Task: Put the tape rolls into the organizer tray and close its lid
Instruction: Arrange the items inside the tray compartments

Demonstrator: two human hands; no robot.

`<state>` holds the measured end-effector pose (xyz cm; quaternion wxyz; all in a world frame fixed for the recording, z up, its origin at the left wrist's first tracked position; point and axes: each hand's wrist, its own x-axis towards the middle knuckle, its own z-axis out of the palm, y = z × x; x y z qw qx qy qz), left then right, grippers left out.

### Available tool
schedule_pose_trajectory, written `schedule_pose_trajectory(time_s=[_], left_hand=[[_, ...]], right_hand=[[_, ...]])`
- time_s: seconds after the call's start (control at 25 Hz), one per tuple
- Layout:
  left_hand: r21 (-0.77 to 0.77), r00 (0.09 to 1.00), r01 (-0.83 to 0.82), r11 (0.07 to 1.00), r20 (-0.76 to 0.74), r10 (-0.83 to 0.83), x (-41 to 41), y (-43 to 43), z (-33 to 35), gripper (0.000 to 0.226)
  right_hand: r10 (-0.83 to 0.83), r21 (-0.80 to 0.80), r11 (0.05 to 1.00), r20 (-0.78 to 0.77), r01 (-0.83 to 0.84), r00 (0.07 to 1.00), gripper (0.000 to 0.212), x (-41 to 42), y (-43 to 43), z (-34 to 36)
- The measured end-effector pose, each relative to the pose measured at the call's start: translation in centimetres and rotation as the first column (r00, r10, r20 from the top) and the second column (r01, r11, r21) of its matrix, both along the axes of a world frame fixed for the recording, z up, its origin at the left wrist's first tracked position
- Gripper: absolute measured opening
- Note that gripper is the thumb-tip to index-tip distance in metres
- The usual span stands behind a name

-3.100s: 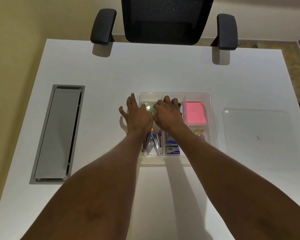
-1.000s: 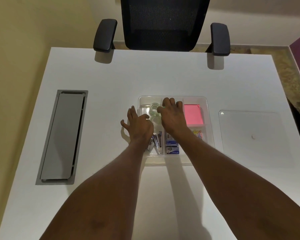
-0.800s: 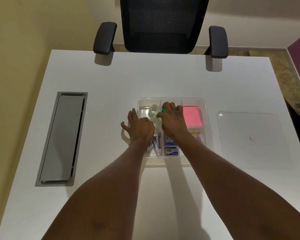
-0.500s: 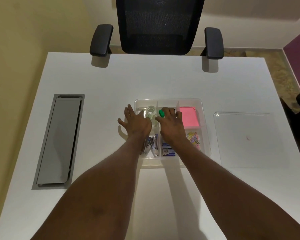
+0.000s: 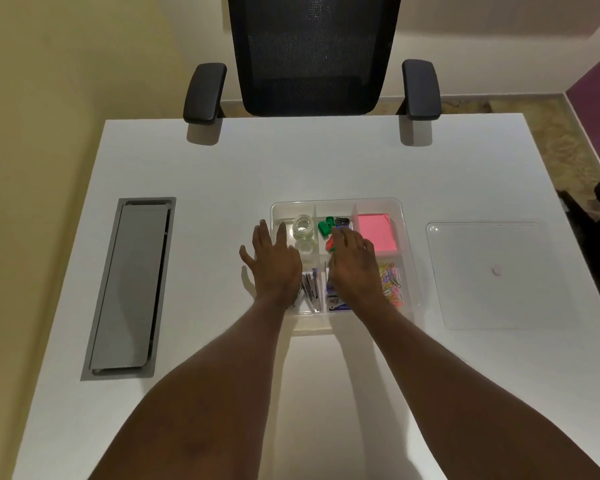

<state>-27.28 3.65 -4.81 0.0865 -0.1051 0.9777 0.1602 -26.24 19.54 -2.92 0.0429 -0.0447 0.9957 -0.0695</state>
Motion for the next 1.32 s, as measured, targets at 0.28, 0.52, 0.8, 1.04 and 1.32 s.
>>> schedule_pose_trajectory(time_s=[0.28,0.52,0.8,1.04,1.32], left_hand=[[-0.050,0.997,0.020,0.999,0.074,-0.016,6.3,0.1,0.0,0.072],[0.085,0.997,-0.064,0.994,0.038,0.061,8.0,0.7,1.1,0.061],[0.150,0.986,-0.161,0.976,0.067,0.152,9.0,1.2,1.6,0.059],[0.090,0.988,-0.138,0.986,0.084,0.130,10.4,1.3,2.3,0.059],[-0.031,0.998,-0.058,0.998,-0.022,0.057,11.8,3.7,5.4,0.046]], right_hand=[[-0.394,0.098,0.917,0.059,0.388,0.917,0.070,5.4,5.6,0.3],[-0.504,-0.251,0.797,0.223,0.549,0.834,0.068,7.0,6.9,1.3],[-0.472,-0.337,0.763,0.292,0.551,0.832,0.070,7.7,8.0,1.7],[-0.440,-0.286,0.801,0.313,0.525,0.842,0.067,7.7,8.7,2.1],[-0.420,-0.123,0.892,0.129,0.434,0.898,0.053,9.9,10.5,3.4]])
